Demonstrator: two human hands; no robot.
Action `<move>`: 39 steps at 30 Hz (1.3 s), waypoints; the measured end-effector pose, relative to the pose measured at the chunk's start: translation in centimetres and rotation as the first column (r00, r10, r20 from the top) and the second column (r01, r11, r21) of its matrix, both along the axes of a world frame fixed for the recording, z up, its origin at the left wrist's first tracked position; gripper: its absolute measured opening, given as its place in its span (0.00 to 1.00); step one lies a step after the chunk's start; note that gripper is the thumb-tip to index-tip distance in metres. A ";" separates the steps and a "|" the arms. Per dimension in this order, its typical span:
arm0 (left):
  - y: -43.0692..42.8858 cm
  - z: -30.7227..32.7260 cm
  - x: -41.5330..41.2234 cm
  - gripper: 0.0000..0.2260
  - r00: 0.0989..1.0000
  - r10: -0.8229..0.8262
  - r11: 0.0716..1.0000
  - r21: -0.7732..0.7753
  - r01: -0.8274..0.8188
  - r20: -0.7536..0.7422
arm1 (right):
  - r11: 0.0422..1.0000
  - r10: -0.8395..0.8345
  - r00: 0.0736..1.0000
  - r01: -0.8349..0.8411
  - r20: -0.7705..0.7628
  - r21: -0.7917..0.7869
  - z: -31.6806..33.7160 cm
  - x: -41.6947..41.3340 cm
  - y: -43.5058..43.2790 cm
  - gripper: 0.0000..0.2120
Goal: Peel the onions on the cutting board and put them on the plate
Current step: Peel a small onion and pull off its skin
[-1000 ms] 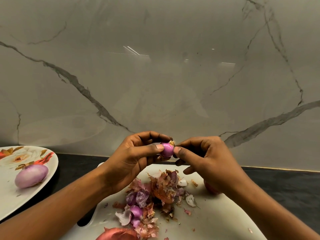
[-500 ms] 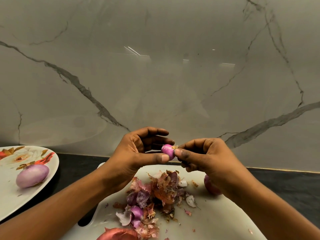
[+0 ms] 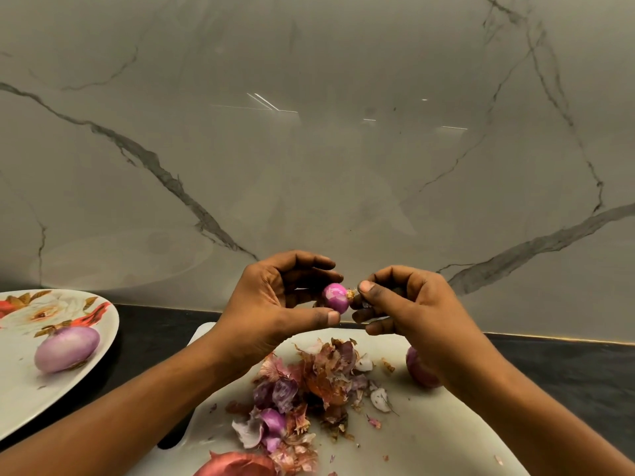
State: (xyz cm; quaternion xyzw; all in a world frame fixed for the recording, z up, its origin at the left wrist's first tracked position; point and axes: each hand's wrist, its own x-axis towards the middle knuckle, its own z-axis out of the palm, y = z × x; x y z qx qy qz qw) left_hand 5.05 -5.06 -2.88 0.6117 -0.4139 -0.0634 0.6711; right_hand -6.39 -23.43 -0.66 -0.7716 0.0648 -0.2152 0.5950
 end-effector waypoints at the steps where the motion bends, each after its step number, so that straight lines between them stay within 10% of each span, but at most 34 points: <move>1: 0.0 0.0 -0.1 0.26 1.000 0.004 1.000 0.012 -0.004 0.012 | 0.999 0.002 1.000 -0.001 0.019 -0.039 -0.1 0.0 0.0 0.05; 14: 0.0 -0.1 -0.3 0.28 0.999 -0.044 0.999 0.030 0.044 -0.006 | 0.729 0.067 0.972 0.105 0.224 -0.676 -0.8 -0.6 -1.0 0.05; 20: 0.0 0.0 -0.4 0.29 0.998 -0.059 0.998 -0.004 0.059 -0.001 | 0.631 0.025 0.955 0.215 0.296 -0.745 -0.9 -0.2 -0.7 0.10; 39: -0.2 -0.1 0.1 0.21 0.999 0.012 1.000 -0.006 -0.012 -0.042 | 0.725 0.015 0.979 0.128 0.201 -0.676 -0.9 -0.4 -0.7 0.09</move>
